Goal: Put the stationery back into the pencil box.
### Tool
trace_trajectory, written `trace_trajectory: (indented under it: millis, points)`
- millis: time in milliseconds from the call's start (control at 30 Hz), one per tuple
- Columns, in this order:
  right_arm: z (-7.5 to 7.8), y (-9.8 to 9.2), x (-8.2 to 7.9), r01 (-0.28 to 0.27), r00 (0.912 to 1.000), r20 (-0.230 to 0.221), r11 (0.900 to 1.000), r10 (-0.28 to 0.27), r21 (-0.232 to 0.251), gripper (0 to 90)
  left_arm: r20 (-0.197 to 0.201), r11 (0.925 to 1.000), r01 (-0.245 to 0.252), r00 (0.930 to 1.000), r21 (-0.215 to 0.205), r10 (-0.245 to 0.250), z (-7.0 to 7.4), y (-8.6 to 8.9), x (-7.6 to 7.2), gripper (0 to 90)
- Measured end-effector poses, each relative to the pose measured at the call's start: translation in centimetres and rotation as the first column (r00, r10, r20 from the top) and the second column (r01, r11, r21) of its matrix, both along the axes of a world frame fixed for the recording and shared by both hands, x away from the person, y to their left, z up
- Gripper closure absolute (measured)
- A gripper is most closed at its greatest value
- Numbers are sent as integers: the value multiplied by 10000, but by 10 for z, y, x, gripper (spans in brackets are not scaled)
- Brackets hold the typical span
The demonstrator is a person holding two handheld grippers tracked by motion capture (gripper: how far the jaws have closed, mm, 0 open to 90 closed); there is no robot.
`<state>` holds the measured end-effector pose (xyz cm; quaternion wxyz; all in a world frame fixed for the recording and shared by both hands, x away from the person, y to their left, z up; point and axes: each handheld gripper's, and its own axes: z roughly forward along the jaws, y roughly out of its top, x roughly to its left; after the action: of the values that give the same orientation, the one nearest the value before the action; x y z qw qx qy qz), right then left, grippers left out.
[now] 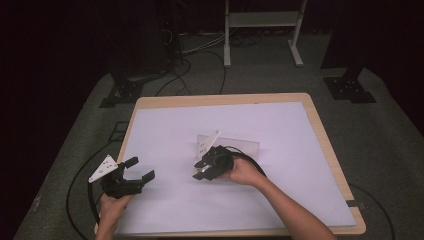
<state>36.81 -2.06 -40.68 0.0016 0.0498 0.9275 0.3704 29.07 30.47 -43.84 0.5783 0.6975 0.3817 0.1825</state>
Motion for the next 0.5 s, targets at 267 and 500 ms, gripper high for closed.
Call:
trace_trajectory:
  millis: [267, 500]
  points:
    - [2, -2, 11, 265, 9996, -32, 9996, -265, 50, 578, 7, 10000, 14, 10000, -8, -14, 0, 0, 0, 36]
    - [1, -2, 20, 491, 9988, -29, 9987, -491, 97, 578, 11, 10000, -12, 10000, -38, 12, 0, 0, 0, 36]
